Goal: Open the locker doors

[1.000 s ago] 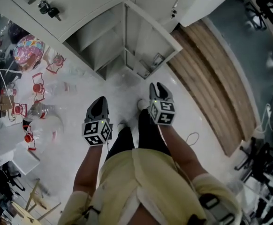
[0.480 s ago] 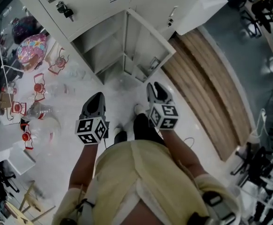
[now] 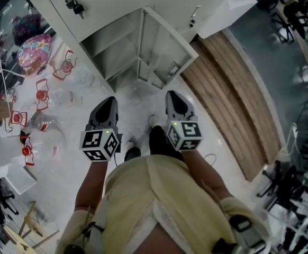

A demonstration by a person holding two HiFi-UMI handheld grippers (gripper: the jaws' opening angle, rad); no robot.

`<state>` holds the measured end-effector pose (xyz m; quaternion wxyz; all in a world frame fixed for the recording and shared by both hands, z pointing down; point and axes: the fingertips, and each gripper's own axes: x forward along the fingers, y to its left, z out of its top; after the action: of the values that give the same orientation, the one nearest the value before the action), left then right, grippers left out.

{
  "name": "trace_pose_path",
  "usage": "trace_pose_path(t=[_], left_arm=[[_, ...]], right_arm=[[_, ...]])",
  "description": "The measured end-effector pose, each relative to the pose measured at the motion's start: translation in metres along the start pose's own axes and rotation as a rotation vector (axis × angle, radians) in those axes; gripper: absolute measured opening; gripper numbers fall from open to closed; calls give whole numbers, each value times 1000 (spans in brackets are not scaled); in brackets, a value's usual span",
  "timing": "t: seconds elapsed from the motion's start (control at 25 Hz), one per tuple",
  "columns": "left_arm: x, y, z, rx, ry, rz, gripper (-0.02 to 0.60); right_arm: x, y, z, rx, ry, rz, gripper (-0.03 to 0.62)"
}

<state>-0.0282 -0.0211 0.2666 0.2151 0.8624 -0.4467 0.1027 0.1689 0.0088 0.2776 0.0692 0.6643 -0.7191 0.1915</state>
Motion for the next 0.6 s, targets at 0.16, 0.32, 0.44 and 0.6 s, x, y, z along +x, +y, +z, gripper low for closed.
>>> trace_pose_path(t=[0.16,0.32,0.44,0.6], left_arm=[[-7,5,4,6,-5,16,5],[-10,9,8,10,-13,30,4],[-11,11,11,12,-18,35,5],[-10,10,12,11,-17,33,5]], right_arm=[[-2,1,5,21,3,2,6],[-2,3,6,0,19,1,5],[-1,5,8,2,17,8,4],[0,6,10,12,10,10,4]])
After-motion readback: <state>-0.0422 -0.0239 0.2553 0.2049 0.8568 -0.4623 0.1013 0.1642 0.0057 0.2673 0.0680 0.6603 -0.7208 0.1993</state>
